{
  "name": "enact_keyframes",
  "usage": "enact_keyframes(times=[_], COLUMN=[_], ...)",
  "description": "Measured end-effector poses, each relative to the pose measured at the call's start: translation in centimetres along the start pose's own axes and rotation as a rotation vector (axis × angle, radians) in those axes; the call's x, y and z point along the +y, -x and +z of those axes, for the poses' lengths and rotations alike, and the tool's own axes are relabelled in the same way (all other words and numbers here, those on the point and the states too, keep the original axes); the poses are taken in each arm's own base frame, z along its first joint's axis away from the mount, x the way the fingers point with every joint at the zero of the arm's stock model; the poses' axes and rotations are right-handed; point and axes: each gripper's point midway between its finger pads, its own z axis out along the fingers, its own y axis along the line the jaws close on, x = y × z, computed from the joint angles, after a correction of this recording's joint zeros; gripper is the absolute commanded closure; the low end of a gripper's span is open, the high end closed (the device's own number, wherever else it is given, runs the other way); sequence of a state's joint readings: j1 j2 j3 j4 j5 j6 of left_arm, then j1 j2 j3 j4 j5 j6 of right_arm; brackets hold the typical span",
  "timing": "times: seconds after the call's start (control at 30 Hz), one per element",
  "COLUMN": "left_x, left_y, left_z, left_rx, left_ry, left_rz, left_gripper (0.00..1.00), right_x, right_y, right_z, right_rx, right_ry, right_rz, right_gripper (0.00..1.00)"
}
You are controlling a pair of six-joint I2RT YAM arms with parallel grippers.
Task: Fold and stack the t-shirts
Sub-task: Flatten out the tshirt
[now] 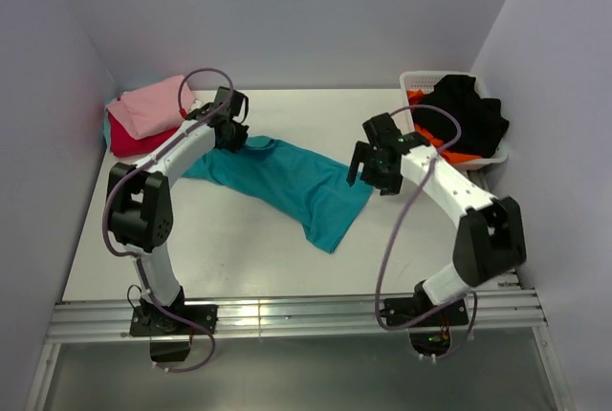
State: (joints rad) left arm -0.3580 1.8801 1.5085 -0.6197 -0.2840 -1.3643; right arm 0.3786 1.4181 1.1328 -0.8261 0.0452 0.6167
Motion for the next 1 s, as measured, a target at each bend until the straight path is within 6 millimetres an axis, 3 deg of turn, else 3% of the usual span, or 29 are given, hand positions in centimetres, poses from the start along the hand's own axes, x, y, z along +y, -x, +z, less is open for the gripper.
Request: enact_keyframes(times=[0.13,0.47,0.73,0.93,1.0], left_x=[-0.2,1.0,1.6,0.7,0.4], left_y=[0.8,1.3,2.2,3.0,3.3], left_z=[-1.2,-1.9,-1.7,-2.2,-2.2], left_rx=[-0.007,0.012,0.017,0.014,0.010], left_ry=[-0.016,-0.001,0.014,-0.006,-0.011], left_rz=[0.011,0.057,0.078,0.090,0.090], left_gripper=[1.00,1.00,1.00,1.00,1.00], right_x=[-0.5,-3.8,-3.2,-2.9,-2.9], right_y=[2.3,5.2,6.1,6.6,6.5], right_z=[3.8,7.8,10.5,12.1,12.6], right_rx=[0.036,0.066,0.093,0.108,0.117], right_ry=[-0.075,-0.180,-0.188,-0.192,-0.197], right_rz=[0.032,0.104,0.097,0.097,0.095], right_gripper=[0.10,0.12,0.14,0.16,0.22])
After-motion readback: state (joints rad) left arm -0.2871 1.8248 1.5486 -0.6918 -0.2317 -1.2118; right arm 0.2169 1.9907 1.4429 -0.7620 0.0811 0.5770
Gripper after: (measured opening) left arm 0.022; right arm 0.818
